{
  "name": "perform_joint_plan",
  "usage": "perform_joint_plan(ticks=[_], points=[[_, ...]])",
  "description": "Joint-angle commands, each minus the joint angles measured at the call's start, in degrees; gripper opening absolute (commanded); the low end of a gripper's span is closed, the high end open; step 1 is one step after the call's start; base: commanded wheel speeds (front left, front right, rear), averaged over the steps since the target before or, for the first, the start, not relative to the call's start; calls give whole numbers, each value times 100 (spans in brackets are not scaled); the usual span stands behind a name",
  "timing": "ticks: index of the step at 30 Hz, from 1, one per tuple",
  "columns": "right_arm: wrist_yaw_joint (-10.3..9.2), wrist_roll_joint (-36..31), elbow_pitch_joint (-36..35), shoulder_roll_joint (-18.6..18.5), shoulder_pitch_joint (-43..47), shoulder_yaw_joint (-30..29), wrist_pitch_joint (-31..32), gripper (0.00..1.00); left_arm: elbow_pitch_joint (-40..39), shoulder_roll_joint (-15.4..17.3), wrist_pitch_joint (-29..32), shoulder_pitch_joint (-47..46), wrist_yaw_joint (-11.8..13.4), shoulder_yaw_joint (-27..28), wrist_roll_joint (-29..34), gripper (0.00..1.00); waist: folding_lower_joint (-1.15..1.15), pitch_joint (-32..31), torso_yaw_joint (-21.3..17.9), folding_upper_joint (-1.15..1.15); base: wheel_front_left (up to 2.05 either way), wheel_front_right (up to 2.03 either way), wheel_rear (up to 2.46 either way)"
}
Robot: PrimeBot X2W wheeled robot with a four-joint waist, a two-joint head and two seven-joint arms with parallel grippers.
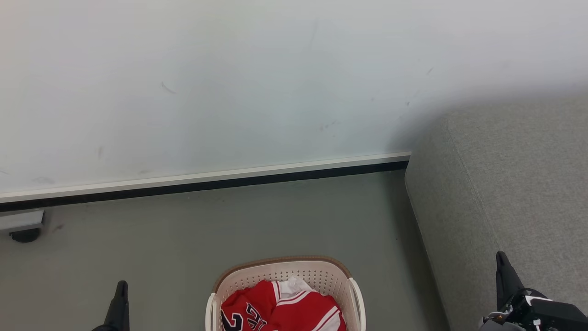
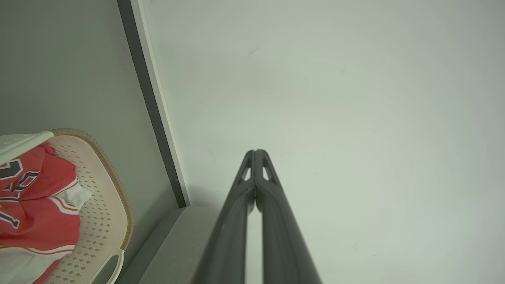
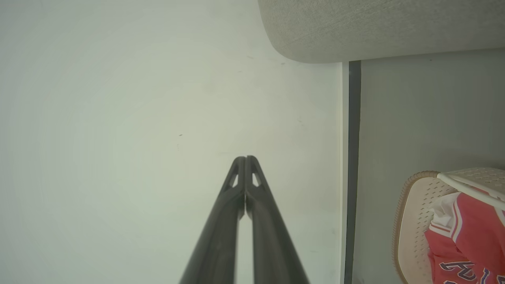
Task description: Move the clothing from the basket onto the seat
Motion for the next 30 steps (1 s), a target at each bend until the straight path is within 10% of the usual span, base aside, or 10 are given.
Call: perform_joint_plan(ticks=[1, 3, 4, 16, 30], points=[[27, -20, -1, 17, -20, 12, 4, 0, 4, -2, -3, -8, -12, 2, -60, 0, 0, 0, 0, 0, 0, 0, 0], [27, -20, -1, 17, -20, 12, 4, 0, 4, -2, -3, -8, -12, 2, -60, 0, 0, 0, 0, 0, 0, 0, 0], [0, 0, 8, 0, 2, 1, -1, 100, 6, -1, 0, 1, 1, -1, 1, 100, 0, 0, 0, 0, 0, 0, 0], [-18, -231, 165, -21, 203, 236, -222, 100, 45, 8, -200, 215, 8, -153, 215, 100, 0, -4, -6, 0, 0, 0, 0], [-10, -2223, -75, -44, 231, 609, -597, 100, -419, -8, -585, 320, 5, -226, 2043, 100, 0, -14, 0, 0, 0, 0, 0]])
